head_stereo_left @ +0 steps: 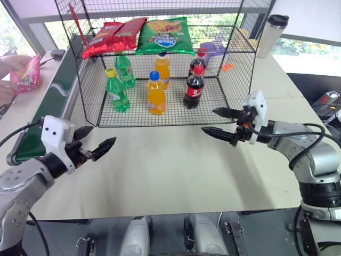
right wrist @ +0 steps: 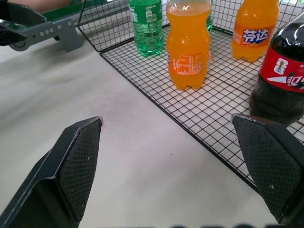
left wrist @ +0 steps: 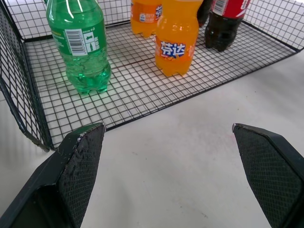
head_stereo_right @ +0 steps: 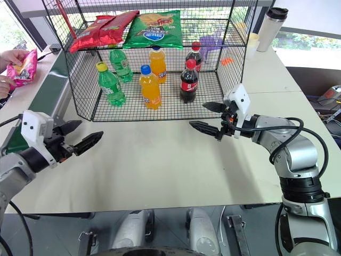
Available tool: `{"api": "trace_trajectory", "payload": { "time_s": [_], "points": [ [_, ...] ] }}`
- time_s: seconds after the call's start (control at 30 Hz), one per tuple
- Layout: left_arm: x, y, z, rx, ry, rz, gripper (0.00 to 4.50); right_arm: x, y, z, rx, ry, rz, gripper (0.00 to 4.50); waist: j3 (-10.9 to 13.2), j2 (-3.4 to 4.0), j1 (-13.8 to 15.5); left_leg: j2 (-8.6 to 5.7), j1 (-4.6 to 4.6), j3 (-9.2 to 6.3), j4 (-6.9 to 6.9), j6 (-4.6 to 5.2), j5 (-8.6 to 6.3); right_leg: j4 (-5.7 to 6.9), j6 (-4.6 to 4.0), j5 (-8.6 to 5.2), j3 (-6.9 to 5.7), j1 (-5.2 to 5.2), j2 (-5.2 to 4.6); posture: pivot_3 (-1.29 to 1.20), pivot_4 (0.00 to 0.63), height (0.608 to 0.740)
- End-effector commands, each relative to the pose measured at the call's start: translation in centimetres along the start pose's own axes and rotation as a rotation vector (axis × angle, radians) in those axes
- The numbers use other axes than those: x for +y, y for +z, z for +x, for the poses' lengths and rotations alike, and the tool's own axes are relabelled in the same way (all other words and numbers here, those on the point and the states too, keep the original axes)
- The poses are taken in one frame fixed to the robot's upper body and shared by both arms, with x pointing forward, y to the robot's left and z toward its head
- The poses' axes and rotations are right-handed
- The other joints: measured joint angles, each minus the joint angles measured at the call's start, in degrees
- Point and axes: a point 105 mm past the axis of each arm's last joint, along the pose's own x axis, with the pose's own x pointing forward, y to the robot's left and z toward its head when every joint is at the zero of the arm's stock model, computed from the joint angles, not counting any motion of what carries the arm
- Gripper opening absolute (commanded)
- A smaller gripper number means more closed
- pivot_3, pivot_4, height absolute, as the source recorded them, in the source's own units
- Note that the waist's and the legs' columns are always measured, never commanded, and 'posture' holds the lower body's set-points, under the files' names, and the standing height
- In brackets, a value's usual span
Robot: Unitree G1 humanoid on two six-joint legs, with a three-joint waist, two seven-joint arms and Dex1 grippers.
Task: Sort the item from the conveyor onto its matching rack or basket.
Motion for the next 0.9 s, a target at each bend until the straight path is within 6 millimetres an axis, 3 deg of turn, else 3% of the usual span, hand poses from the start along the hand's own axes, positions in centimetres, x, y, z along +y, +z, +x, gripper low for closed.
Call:
{"api": "trace_trajectory", "payload": {
  "time_s": [0.03, 0.9],
  "points": [
    [-0.11, 0.87, -0.26, -0.041, 0.01, 0.029, 4.43, 0.28, 1.14, 0.36, -0.032, 0.013, -0.051, 4.5, 0.0, 0.0, 0.0, 0.0, 0.0, 0.0, 0.0, 0.0, 0.0, 0.0, 0.0, 0.0, 0.0, 0.0, 0.0, 0.0, 0.15, 0.74],
    [-0.28, 0.5, 0.46, -0.049, 0.017, 0.023, 4.43, 0.05, 0.79, 0.64, -0.037, -0.005, -0.066, 4.5, 0.0, 0.0, 0.0, 0.0, 0.0, 0.02, 0.02, 0.0, 0.0, 0.01, 0.0, 0.01, 0.01, 0.0, 0.0, 0.0, 0.15, 0.74]
  ]
}}
